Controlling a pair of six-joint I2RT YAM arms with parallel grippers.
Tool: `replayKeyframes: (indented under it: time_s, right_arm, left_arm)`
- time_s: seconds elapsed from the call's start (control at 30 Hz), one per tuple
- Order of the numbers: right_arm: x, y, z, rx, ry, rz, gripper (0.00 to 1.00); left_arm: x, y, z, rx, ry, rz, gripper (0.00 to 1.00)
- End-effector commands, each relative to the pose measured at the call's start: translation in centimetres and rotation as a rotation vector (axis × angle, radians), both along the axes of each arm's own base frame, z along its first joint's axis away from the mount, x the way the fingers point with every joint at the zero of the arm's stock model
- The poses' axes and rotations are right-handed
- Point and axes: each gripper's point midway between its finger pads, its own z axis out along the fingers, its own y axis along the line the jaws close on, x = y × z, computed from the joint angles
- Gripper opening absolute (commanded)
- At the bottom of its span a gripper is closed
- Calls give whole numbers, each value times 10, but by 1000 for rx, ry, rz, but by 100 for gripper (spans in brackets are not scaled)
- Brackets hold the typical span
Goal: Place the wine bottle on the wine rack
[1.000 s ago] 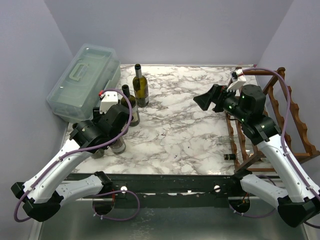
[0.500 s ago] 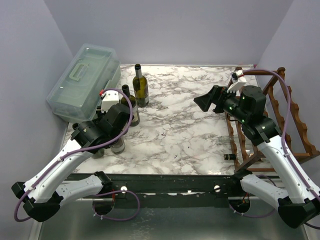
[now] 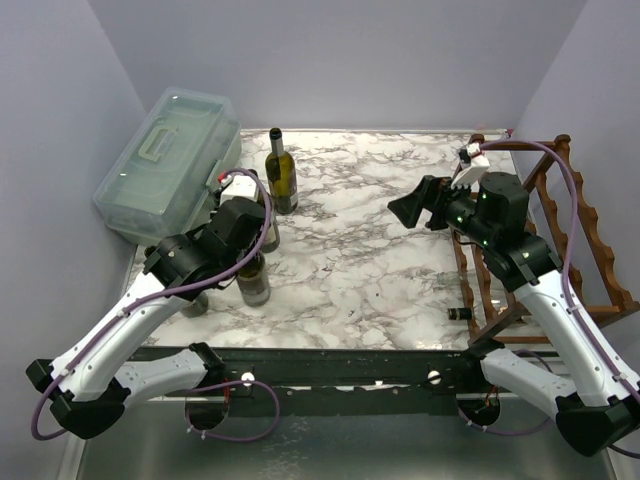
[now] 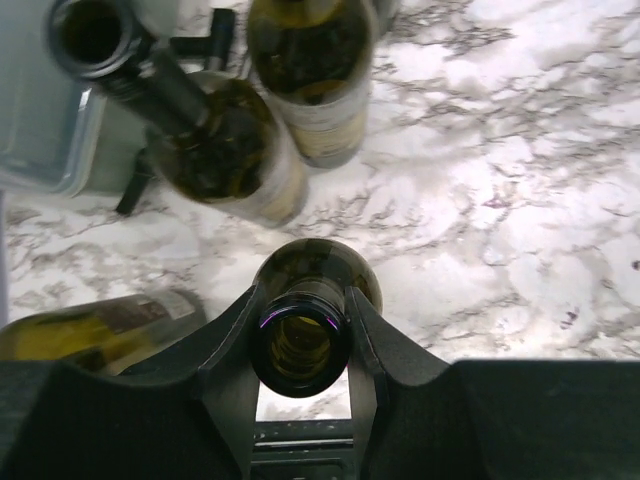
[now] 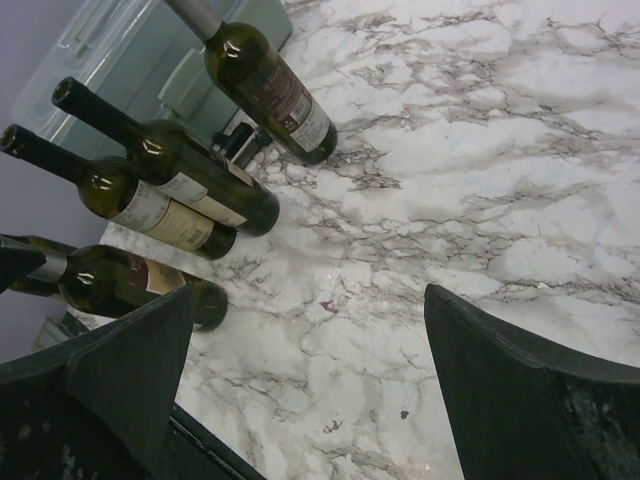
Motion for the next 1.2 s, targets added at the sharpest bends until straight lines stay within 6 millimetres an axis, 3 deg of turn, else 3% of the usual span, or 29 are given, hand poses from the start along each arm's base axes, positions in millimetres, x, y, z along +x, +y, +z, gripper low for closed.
replayKeyframes:
  time_s: [0.0,0.1,0.37,0.57,0.87,1.17]
  right_arm:
    - [-5,-6,-20,-77,29,12,100]
    - [-10,-6,-22,-94,35,37,100]
    - [-18,-7,-25,-121,41,64,100]
    - [-22,1,-31,-103,47,110,100]
    - [-18,2,-36,-86,44,95,100]
    - [-16,-14,-40,-108,49,0,100]
  left_arm:
    - [18,-52,29,-160,-65,-159,7]
    - [30,-75,40,-214,-91,-207,0]
    - [74,-154,63,-371,-157,-343,0]
    - [101,-202,57,-423,-141,-419,0]
    - [122,-242,37,-304,-141,-525,0]
    - [103,-261,31,-118,-178,-585,0]
